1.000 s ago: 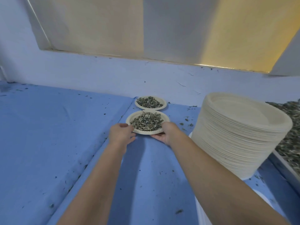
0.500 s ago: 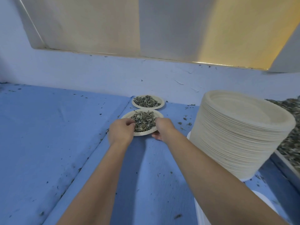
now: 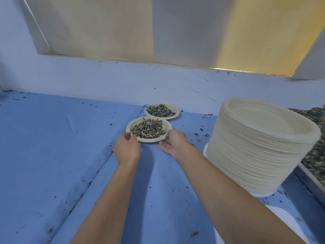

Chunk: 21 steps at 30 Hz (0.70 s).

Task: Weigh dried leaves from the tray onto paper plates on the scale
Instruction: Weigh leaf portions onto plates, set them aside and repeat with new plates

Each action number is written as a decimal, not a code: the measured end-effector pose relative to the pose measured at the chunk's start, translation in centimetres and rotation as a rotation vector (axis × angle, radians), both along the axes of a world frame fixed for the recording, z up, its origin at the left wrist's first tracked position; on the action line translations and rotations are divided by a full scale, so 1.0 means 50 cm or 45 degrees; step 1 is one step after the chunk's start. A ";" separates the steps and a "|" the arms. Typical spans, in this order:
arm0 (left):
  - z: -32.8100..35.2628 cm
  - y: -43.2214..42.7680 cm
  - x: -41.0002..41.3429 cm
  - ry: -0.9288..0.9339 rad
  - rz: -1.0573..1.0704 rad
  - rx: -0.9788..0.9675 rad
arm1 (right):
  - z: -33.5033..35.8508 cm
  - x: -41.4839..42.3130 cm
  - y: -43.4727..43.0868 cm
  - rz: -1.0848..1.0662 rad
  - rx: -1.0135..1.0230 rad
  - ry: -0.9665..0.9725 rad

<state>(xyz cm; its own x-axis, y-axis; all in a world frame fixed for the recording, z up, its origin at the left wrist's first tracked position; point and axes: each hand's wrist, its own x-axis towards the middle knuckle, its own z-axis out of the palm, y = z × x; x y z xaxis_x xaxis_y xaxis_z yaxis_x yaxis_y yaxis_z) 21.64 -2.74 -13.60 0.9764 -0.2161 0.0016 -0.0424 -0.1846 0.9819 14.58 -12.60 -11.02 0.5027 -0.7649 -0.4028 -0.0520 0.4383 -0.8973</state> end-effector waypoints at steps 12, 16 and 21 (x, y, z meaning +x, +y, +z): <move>0.024 -0.003 -0.022 0.485 -0.001 -0.490 | 0.010 -0.015 0.020 0.061 0.076 -0.065; 0.035 0.001 -0.025 0.660 -0.051 -0.675 | 0.013 -0.021 0.026 0.054 0.105 -0.099; 0.039 0.004 -0.042 0.650 -0.089 -0.632 | 0.012 -0.026 0.035 -0.004 0.150 -0.132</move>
<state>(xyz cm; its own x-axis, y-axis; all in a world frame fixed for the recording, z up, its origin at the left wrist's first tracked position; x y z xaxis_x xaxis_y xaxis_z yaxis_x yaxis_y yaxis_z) 19.55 -2.56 -11.67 0.8652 -0.3706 -0.3377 0.4496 0.2755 0.8496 13.26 -10.83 -10.41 0.5437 -0.7172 -0.4359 0.0397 0.5407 -0.8403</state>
